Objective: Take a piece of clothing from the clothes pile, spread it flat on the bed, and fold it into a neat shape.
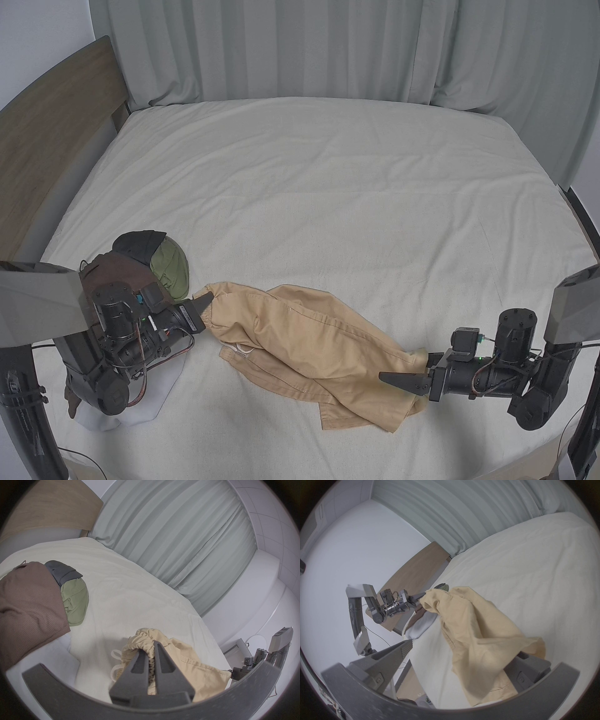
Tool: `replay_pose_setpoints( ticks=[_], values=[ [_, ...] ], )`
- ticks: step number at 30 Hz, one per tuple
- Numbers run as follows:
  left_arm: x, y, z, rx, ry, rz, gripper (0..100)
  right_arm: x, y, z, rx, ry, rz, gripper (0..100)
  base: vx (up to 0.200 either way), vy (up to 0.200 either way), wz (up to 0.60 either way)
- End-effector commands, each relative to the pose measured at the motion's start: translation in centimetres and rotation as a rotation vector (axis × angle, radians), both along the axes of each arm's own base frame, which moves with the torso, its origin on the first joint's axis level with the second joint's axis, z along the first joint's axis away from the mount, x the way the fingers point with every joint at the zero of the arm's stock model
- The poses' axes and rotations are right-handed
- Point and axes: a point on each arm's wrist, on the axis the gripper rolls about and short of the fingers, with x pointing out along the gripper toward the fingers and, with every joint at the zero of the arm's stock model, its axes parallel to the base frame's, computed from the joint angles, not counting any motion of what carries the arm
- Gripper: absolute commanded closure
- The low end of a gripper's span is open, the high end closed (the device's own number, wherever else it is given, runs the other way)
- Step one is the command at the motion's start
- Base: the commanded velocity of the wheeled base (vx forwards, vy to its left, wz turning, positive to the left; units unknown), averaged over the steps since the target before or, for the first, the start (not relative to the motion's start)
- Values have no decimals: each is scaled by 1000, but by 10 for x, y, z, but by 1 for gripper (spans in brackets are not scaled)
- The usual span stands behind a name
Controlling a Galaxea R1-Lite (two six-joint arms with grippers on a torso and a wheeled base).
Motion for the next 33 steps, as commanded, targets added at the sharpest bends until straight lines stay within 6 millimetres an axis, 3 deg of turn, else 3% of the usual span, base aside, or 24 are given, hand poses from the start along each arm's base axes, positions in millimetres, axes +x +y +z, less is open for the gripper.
replay_pose_setpoints(
  ticks=[1,8,22,23,33],
  values=[
    [1,0,1,-2,-6,0,100,-3,8,10,36,-11,20,0,0,0,0],
    [2,-1,2,-4,-12,-1,100,-4,12,15,65,3,22,0,0,0,0],
    [4,0,4,-6,-21,3,100,-2,12,4,36,33,-15,0,0,0,0],
    [4,0,4,-6,-21,3,100,-2,12,4,36,33,-15,100,0,0,0],
    [4,0,5,-7,-27,5,100,0,12,5,37,23,-23,100,0,0,0]
  ],
)
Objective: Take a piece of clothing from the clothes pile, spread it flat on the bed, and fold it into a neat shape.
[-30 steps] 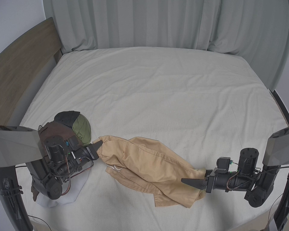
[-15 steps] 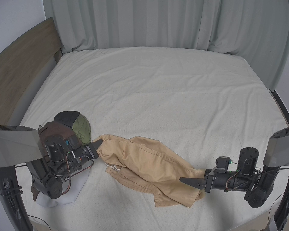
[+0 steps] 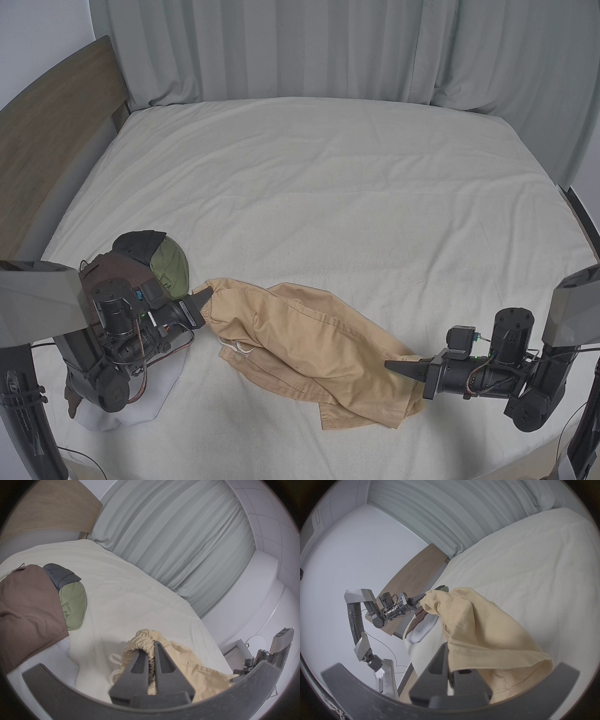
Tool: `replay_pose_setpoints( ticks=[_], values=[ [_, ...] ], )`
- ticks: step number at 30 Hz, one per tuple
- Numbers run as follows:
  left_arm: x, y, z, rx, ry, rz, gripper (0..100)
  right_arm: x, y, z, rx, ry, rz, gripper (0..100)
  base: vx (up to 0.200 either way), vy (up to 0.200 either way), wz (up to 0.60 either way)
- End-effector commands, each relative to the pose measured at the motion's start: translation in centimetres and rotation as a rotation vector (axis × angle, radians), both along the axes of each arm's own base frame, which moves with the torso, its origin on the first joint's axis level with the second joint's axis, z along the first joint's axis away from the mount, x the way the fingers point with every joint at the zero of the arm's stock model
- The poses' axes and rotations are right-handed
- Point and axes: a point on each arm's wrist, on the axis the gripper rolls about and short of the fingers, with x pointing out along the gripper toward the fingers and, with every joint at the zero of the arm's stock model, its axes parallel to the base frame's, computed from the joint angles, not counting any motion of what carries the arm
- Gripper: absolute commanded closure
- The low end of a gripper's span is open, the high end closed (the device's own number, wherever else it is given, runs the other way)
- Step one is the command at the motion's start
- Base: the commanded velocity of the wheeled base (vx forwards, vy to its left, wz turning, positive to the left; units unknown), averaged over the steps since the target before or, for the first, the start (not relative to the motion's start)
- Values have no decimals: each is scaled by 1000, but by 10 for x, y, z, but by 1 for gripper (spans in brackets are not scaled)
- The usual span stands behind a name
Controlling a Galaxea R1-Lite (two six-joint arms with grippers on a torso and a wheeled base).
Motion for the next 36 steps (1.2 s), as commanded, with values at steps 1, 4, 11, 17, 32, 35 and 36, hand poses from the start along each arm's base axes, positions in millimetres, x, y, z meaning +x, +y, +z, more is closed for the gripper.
replay_pose_setpoints(
  ticks=[1,4,11,17,32,35,36],
  values=[
    [0,0,1,-1,-4,1,100,0,0,0,1,-2,0,100,0,0,0],
    [3,1,3,-8,-16,3,100,4,-1,2,5,-15,-9,100,0,0,0],
    [18,2,19,-31,-99,18,100,22,5,15,33,-101,-85,100,0,0,0],
    [17,4,24,-37,-115,17,100,35,9,38,133,-129,-170,100,0,0,0],
    [-5,9,77,-153,-222,19,100,34,-4,80,202,-272,-203,100,0,0,0],
    [-7,10,76,-151,-215,21,100,37,-7,83,206,-283,-214,100,0,0,0],
    [-9,13,77,-149,-216,32,100,39,-8,84,207,-290,-222,100,0,0,0]
  ],
)
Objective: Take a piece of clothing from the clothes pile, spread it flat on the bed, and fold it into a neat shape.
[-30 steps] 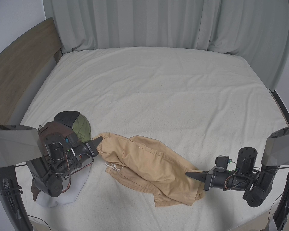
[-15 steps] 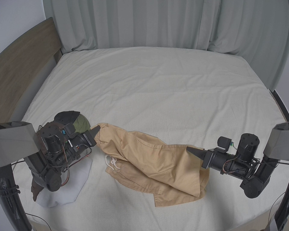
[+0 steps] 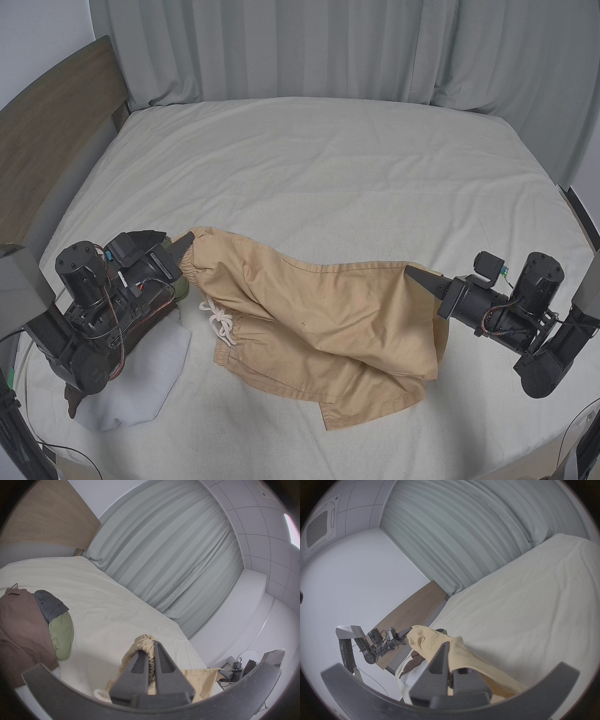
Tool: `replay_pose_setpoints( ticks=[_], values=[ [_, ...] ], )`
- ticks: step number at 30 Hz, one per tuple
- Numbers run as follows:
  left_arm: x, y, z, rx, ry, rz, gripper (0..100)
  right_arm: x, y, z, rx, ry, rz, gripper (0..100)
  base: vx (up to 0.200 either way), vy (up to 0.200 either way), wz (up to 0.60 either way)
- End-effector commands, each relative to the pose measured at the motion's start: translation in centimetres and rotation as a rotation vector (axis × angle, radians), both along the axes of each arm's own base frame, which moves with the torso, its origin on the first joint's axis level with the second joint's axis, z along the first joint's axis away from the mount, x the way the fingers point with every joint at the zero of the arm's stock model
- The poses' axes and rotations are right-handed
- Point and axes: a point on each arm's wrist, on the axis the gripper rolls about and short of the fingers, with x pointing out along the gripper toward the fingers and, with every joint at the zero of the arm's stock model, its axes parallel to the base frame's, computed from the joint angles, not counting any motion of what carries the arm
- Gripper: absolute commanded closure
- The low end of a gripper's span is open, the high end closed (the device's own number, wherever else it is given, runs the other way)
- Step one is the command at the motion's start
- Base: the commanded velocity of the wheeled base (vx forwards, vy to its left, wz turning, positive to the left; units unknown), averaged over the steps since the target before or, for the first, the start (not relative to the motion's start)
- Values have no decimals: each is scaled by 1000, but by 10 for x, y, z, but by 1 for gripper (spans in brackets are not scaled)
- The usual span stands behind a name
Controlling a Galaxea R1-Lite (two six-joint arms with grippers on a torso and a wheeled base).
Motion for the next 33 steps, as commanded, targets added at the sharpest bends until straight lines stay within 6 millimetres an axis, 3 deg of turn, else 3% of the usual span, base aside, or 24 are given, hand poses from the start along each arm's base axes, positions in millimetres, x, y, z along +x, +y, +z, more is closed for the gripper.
replay_pose_setpoints(
  ticks=[1,10,21,26,33],
  values=[
    [-7,7,8,-4,-20,19,100,3,-5,8,11,-33,-19,100,0,0,0],
    [-17,17,21,-57,-33,28,100,9,-4,16,28,-68,-29,100,0,0,0],
    [-24,23,24,-62,-29,23,100,18,-11,23,40,-102,-74,100,0,0,0],
    [-24,20,16,-46,-1,-23,100,19,-11,21,38,-97,-75,100,0,0,0],
    [-4,14,-6,61,6,-19,100,18,-9,22,40,-100,-68,100,0,0,0]
  ],
)
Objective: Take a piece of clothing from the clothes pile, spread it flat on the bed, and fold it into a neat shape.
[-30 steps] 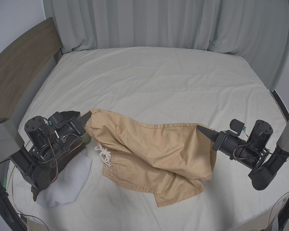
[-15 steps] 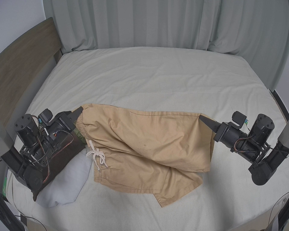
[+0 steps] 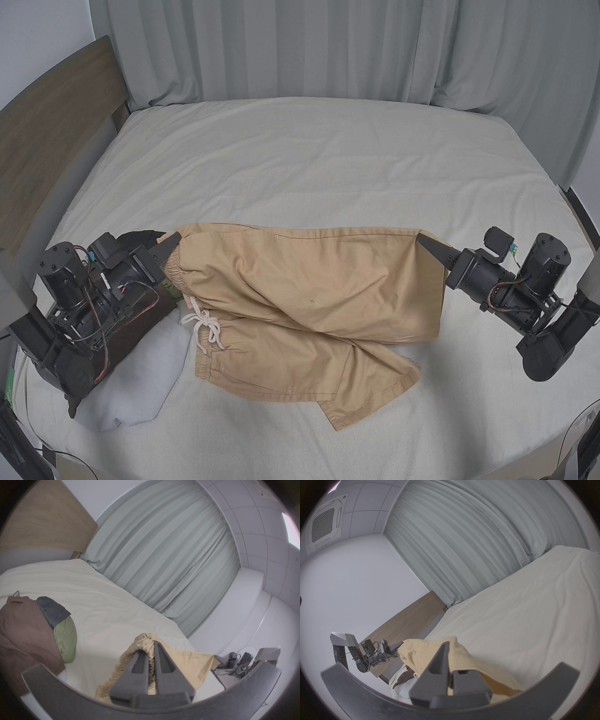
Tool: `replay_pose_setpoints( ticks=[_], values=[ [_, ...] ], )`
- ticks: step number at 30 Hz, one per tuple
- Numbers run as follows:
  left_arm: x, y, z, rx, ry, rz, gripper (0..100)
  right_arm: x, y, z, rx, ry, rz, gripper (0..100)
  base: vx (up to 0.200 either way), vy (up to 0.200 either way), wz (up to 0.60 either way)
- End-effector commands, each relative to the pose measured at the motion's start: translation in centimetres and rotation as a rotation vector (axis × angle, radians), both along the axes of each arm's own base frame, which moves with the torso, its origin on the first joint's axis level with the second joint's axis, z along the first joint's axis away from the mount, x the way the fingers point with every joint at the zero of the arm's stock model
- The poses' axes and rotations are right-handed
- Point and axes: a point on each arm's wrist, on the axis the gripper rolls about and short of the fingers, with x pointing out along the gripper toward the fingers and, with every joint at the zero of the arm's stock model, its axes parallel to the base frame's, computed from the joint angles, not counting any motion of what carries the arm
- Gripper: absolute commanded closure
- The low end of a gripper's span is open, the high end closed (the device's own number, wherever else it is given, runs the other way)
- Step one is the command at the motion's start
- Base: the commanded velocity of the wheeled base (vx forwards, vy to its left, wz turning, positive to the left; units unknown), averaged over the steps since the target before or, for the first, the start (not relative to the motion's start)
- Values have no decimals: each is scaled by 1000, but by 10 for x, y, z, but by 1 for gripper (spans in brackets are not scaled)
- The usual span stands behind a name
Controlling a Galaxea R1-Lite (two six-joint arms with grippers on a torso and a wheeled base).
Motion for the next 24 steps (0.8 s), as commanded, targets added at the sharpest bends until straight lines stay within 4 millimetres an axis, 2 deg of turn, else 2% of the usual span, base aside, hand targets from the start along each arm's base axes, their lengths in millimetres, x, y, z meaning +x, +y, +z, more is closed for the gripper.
replay_pose_setpoints(
  ticks=[1,12,24],
  values=[
    [15,-4,-19,52,27,2,100,0,1,0,0,-1,4,100,0,0,0],
    [22,-2,-26,118,7,14,100,-1,-1,2,1,-8,-1,100,0,0,0],
    [26,-3,-22,146,-30,20,100,0,-2,2,-10,-19,-6,100,0,0,0]
  ],
)
